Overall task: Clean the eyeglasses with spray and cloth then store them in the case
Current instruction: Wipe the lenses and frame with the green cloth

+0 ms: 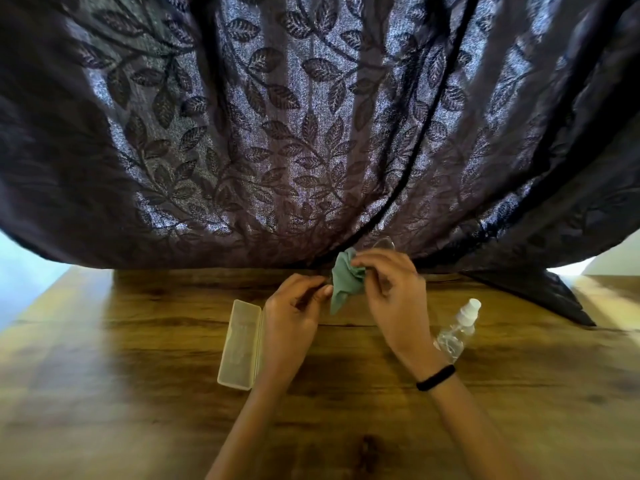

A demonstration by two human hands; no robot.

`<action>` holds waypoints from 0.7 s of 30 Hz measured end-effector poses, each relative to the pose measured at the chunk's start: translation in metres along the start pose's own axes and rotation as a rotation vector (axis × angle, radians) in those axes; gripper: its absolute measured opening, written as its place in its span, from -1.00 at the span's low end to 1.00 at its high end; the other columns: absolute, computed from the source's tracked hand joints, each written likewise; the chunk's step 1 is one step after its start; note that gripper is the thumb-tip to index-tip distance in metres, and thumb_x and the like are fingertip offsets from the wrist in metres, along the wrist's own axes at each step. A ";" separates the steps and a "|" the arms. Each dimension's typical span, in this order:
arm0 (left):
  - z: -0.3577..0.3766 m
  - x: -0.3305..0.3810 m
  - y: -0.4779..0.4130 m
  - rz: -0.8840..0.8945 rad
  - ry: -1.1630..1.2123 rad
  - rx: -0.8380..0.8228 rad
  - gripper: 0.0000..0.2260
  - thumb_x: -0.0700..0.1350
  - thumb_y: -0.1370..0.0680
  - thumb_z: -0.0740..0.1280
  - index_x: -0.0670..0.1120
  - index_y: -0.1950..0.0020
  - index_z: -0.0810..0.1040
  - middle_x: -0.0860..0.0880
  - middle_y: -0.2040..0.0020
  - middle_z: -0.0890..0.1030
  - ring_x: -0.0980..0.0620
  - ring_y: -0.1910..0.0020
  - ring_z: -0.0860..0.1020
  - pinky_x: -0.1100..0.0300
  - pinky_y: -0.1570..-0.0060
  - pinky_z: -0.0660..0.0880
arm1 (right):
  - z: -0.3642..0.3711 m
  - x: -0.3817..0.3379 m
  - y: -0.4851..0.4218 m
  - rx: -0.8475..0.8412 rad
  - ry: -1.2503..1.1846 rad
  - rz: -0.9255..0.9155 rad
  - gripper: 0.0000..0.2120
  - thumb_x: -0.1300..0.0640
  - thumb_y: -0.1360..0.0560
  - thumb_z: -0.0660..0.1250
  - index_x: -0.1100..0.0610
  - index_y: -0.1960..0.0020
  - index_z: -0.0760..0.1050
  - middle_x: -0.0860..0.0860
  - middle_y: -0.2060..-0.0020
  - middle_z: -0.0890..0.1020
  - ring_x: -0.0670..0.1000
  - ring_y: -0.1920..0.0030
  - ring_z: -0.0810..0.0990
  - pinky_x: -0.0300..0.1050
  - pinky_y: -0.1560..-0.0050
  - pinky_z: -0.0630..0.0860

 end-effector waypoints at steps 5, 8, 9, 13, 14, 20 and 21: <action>0.000 0.002 -0.001 0.020 0.008 0.043 -0.88 -0.16 -0.45 0.38 -0.14 0.04 0.63 0.02 0.16 0.61 0.13 0.17 0.58 0.10 0.21 0.55 | 0.003 -0.005 0.011 -0.022 0.167 -0.076 -0.75 0.07 -0.47 0.29 0.23 -0.01 0.59 0.07 0.02 0.64 -0.02 -0.08 0.47 -0.25 -0.10 0.42; 0.000 0.001 -0.001 0.041 -0.016 0.046 -0.87 -0.16 -0.45 0.38 -0.12 0.03 0.63 0.08 0.15 0.60 0.17 0.16 0.58 0.15 0.20 0.56 | 0.001 -0.009 0.011 -0.031 0.161 -0.060 -0.78 0.08 -0.41 0.42 0.22 0.05 0.58 0.08 0.07 0.65 0.03 -0.08 0.56 -0.18 -0.07 0.50; 0.000 0.002 -0.001 0.049 -0.019 0.047 -0.87 -0.16 -0.45 0.39 -0.12 0.03 0.63 0.09 0.14 0.60 0.18 0.16 0.58 0.17 0.19 0.55 | 0.000 -0.010 0.011 -0.030 0.150 -0.062 -0.80 0.11 -0.39 0.44 0.21 0.05 0.57 0.07 0.09 0.65 0.03 -0.05 0.57 -0.17 -0.04 0.51; 0.000 0.005 -0.002 0.073 -0.020 0.054 -0.85 -0.09 -0.45 0.38 -0.10 0.03 0.63 0.10 0.13 0.61 0.19 0.14 0.58 0.28 0.16 0.54 | -0.001 -0.016 0.011 -0.070 0.149 -0.081 -0.70 0.22 -0.43 0.40 0.21 -0.15 0.53 0.08 0.00 0.63 0.02 -0.08 0.56 -0.17 -0.09 0.51; 0.001 0.006 -0.002 0.077 -0.023 0.052 -0.85 -0.09 -0.44 0.39 -0.10 0.03 0.63 0.11 0.14 0.60 0.20 0.14 0.58 0.30 0.15 0.53 | -0.002 -0.016 0.011 -0.073 0.159 -0.086 -0.72 0.24 -0.44 0.38 0.22 -0.15 0.54 0.09 0.01 0.63 0.04 -0.07 0.56 -0.14 -0.08 0.53; 0.000 0.010 0.000 0.088 -0.057 0.077 -0.78 -0.02 -0.45 0.35 -0.13 0.02 0.63 0.11 0.14 0.60 0.21 0.15 0.58 0.38 0.17 0.49 | -0.011 -0.008 0.005 -0.055 0.116 0.001 -0.85 0.31 -0.46 0.34 0.26 -0.02 0.59 0.12 0.01 0.58 0.06 0.08 0.59 -0.15 0.06 0.55; 0.000 0.011 -0.001 0.083 -0.059 0.082 -0.79 -0.03 -0.46 0.36 -0.13 0.02 0.63 0.09 0.14 0.60 0.20 0.16 0.58 0.36 0.17 0.50 | -0.011 -0.009 0.006 -0.061 0.105 -0.004 -0.85 0.32 -0.45 0.34 0.26 -0.01 0.60 0.13 -0.03 0.59 0.06 0.01 0.58 -0.13 0.00 0.55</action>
Point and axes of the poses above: each hand's wrist, its own y-axis away from the middle knuckle, its own z-axis out of the palm, x = y × z, the point moved 1 cm from there along -y, towards the middle knuckle
